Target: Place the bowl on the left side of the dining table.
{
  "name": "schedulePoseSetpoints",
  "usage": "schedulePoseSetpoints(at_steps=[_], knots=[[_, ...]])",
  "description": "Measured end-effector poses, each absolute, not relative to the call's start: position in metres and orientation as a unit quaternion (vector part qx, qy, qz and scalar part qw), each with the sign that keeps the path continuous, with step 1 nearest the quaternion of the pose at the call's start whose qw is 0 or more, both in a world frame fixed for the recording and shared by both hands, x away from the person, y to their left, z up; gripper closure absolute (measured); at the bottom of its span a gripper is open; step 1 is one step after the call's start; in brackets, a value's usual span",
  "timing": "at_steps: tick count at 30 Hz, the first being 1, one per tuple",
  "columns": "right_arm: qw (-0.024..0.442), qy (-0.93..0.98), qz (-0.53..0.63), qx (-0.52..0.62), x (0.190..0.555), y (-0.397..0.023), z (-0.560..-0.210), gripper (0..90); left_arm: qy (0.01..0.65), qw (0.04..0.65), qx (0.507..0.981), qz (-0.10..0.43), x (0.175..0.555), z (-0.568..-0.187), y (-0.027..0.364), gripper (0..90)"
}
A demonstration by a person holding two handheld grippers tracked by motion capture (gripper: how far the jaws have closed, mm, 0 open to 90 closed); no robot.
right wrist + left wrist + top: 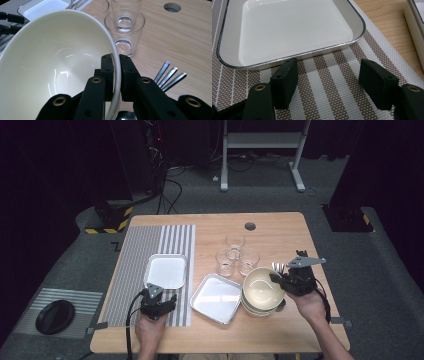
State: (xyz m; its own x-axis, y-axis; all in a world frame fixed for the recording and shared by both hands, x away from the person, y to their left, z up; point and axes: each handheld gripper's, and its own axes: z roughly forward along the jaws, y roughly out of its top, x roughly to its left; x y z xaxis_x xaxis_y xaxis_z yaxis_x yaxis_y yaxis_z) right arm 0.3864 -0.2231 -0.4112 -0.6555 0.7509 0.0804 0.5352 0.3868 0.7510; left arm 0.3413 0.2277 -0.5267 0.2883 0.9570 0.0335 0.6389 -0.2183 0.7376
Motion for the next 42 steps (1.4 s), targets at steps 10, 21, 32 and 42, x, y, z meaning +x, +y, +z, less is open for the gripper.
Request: schedulePoseSetpoints(at_steps=[10,21,32,42], knots=[[0.138,0.818,0.396,0.394,0.385,-0.224,-0.406,83.0,0.542,0.316,0.737,0.253,0.341,-0.527,0.228,32.2],[0.131,0.815,0.403,0.395,0.388,-0.226,-0.397,82.9,0.542,0.315,0.737,0.25,0.341,-0.527,0.228,32.3],[0.125,0.814,0.405,0.398,0.39,-0.219,-0.391,82.8,0.546,0.321,0.733,0.246,0.341,-0.527,0.227,30.5],[0.119,0.813,0.41,0.395,0.393,-0.213,-0.384,82.8,0.543,0.329,0.735,0.239,0.343,-0.528,0.227,25.7]])
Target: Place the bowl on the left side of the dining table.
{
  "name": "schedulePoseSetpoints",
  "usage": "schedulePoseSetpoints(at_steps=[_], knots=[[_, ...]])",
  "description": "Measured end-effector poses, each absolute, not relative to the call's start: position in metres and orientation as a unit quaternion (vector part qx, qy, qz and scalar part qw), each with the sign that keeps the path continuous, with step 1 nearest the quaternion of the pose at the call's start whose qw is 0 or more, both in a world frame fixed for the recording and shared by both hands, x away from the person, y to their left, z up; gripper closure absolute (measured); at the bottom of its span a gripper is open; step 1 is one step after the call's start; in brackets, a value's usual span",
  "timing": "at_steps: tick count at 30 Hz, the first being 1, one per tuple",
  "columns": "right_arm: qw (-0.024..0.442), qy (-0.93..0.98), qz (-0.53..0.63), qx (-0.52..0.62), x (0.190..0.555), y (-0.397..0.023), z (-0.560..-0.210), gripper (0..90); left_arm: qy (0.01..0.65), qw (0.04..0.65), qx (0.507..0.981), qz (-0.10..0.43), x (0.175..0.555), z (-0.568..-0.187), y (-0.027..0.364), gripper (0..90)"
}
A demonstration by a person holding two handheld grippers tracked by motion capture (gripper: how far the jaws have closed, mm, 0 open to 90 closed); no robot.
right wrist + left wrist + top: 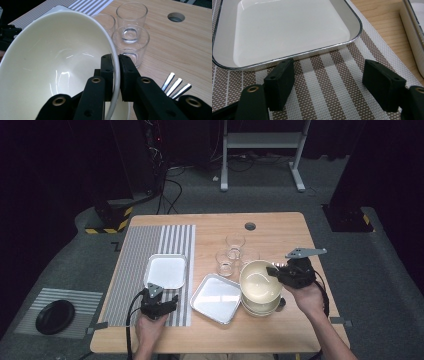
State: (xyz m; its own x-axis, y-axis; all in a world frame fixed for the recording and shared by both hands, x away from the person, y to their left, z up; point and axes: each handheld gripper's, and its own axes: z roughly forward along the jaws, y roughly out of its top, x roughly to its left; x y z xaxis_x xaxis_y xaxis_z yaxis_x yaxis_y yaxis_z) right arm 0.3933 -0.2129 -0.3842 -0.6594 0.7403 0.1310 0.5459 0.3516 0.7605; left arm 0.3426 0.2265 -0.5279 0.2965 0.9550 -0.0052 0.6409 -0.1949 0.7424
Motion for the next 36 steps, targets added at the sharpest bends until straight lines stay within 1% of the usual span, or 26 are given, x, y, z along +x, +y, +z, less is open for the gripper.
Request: schedulePoseSetpoints(at_steps=[2,8,9,12,13,18,19,22,23,25,27,29,30,31,32,36], knots=[[0.118,0.814,0.408,0.395,0.394,-0.212,-0.383,82.8,0.544,0.333,0.734,0.236,0.343,-0.528,0.226,24.2],[0.115,0.814,0.412,0.393,0.395,-0.208,-0.381,82.7,0.538,0.336,0.736,0.236,0.344,-0.528,0.229,23.6],[0.115,0.816,0.411,0.391,0.395,-0.207,-0.38,82.8,0.556,0.355,0.715,0.23,0.343,-0.53,0.225,23.6],[0.112,0.815,0.41,0.393,0.395,-0.206,-0.379,82.8,0.558,0.357,0.713,0.23,0.343,-0.53,0.225,23.8],[0.113,0.817,0.41,0.39,0.396,-0.205,-0.378,82.8,0.545,0.339,0.732,0.23,0.342,-0.527,0.229,23.9],[0.109,0.819,0.409,0.389,0.398,-0.201,-0.377,82.7,0.539,0.343,0.735,0.227,0.342,-0.527,0.23,25.2],[0.108,0.819,0.408,0.389,0.398,-0.2,-0.376,82.7,0.551,0.36,0.719,0.223,0.342,-0.528,0.226,25.3],[0.105,0.819,0.406,0.391,0.398,-0.198,-0.375,82.7,0.554,0.36,0.718,0.22,0.341,-0.528,0.224,25.3],[0.107,0.821,0.407,0.386,0.399,-0.197,-0.375,82.7,0.544,0.349,0.731,0.221,0.34,-0.526,0.226,25.3],[0.105,0.82,0.407,0.387,0.4,-0.195,-0.374,82.7,0.533,0.352,0.736,0.225,0.339,-0.525,0.226,25.6],[0.104,0.821,0.407,0.387,0.401,-0.193,-0.374,82.7,0.529,0.362,0.735,0.222,0.338,-0.524,0.226,27.1],[0.103,0.821,0.406,0.388,0.401,-0.191,-0.373,82.7,0.533,0.378,0.728,0.207,0.338,-0.521,0.223,26.4],[0.102,0.822,0.405,0.388,0.402,-0.19,-0.373,82.7,0.523,0.375,0.736,0.21,0.339,-0.52,0.224,26.2],[0.102,0.822,0.405,0.388,0.402,-0.19,-0.373,82.7,0.523,0.375,0.736,0.21,0.339,-0.52,0.224,26.2],[0.102,0.823,0.404,0.386,0.402,-0.188,-0.373,82.6,0.523,0.39,0.729,0.208,0.338,-0.517,0.221,26.4],[0.101,0.825,0.404,0.381,0.404,-0.185,-0.373,82.7,0.51,0.396,0.735,0.206,0.337,-0.512,0.218,26.5]])
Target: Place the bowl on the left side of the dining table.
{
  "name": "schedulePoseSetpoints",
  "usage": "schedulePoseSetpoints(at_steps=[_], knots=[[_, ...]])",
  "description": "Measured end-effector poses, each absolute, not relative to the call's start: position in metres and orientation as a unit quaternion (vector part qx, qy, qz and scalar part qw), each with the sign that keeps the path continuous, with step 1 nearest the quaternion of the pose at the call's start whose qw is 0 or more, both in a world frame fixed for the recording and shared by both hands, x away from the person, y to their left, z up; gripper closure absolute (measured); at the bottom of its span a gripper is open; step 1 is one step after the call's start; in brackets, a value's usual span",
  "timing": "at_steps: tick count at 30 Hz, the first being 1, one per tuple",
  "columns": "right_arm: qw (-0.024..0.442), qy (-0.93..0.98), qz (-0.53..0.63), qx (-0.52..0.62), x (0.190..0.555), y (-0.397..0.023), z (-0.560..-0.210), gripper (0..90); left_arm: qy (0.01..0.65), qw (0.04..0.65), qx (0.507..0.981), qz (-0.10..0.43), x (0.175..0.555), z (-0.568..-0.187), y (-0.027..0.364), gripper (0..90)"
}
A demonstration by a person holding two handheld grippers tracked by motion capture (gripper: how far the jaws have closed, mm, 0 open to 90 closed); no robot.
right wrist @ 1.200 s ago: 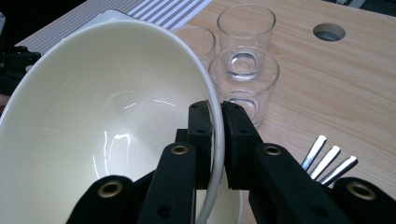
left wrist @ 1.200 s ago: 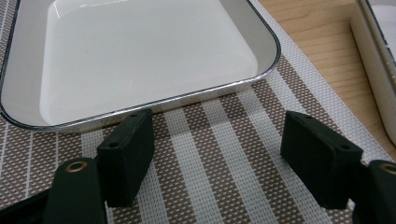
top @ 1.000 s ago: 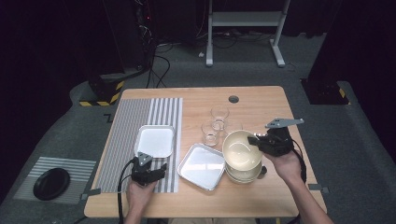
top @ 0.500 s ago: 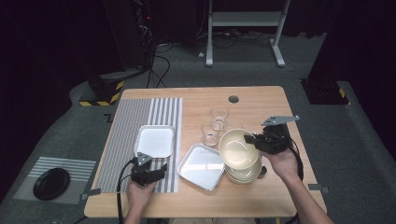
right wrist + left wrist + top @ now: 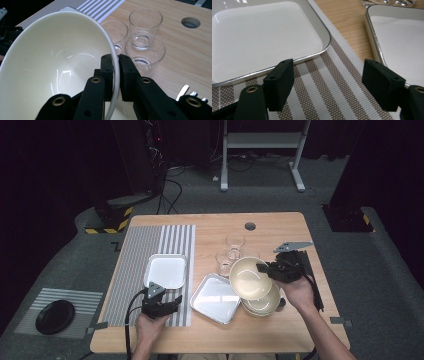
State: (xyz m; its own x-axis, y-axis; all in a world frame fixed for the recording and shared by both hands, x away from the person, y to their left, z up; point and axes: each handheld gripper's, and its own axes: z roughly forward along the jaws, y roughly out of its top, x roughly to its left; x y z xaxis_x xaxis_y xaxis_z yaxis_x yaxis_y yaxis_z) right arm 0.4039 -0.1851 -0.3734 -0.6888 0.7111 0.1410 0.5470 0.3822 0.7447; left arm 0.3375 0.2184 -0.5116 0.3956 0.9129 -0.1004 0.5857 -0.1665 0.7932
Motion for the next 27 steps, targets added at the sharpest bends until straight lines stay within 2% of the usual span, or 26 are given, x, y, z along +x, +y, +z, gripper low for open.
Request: schedulePoseSetpoints(at_steps=[18,27], knots=[[0.09,0.827,0.406,0.379,0.406,-0.178,-0.375,82.7,0.476,0.424,0.743,0.204,0.346,-0.487,0.199,27.5],[0.083,0.827,0.407,0.38,0.408,-0.173,-0.376,82.7,0.467,0.416,0.757,0.19,0.35,-0.474,0.192,27.8]])
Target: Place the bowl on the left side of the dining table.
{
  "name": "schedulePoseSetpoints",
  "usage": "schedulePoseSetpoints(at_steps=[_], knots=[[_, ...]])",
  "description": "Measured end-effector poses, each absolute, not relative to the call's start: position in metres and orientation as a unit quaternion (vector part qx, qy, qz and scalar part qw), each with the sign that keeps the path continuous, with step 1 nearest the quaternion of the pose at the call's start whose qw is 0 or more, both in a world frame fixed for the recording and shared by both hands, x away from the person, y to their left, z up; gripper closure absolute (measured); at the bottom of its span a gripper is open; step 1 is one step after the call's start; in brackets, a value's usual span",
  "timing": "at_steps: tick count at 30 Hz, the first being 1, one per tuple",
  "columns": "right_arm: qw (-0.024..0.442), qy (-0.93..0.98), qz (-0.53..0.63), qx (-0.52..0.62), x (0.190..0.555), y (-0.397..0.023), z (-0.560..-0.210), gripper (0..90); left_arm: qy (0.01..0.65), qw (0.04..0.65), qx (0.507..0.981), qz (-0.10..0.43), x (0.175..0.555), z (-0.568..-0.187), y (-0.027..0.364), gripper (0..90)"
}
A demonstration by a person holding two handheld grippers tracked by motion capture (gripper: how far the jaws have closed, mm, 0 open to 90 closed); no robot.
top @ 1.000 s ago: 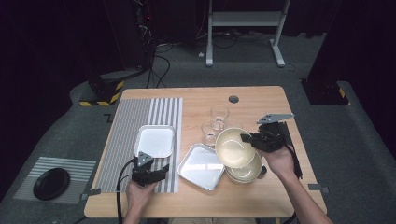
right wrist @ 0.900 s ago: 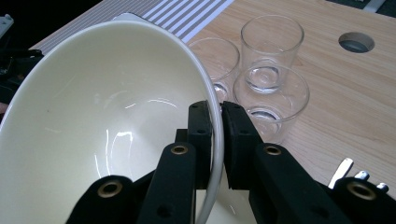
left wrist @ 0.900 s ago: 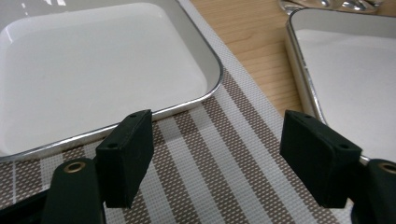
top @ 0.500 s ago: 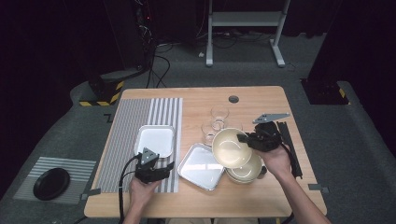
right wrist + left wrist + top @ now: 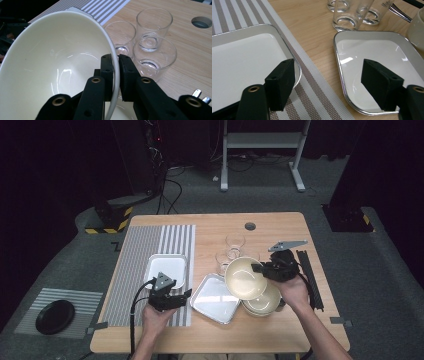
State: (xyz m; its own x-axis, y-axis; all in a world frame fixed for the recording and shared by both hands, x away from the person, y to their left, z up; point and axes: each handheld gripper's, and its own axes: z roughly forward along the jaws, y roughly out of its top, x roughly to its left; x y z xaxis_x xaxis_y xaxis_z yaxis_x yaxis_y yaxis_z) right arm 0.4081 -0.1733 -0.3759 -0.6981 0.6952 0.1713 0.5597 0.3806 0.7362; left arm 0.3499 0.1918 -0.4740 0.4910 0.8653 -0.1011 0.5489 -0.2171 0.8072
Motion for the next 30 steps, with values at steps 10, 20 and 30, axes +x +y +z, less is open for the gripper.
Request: schedulePoseSetpoints(at_steps=[10,20,30], knots=[[0.078,0.829,0.404,0.379,0.411,-0.165,-0.377,82.7,0.467,0.43,0.751,0.181,0.354,-0.465,0.19,29.1],[0.072,0.832,0.402,0.375,0.415,-0.153,-0.376,82.7,0.453,0.438,0.755,0.181,0.356,-0.454,0.186,29.5],[0.064,0.834,0.399,0.375,0.419,-0.142,-0.377,82.7,0.451,0.448,0.752,0.174,0.358,-0.445,0.188,30.1]])
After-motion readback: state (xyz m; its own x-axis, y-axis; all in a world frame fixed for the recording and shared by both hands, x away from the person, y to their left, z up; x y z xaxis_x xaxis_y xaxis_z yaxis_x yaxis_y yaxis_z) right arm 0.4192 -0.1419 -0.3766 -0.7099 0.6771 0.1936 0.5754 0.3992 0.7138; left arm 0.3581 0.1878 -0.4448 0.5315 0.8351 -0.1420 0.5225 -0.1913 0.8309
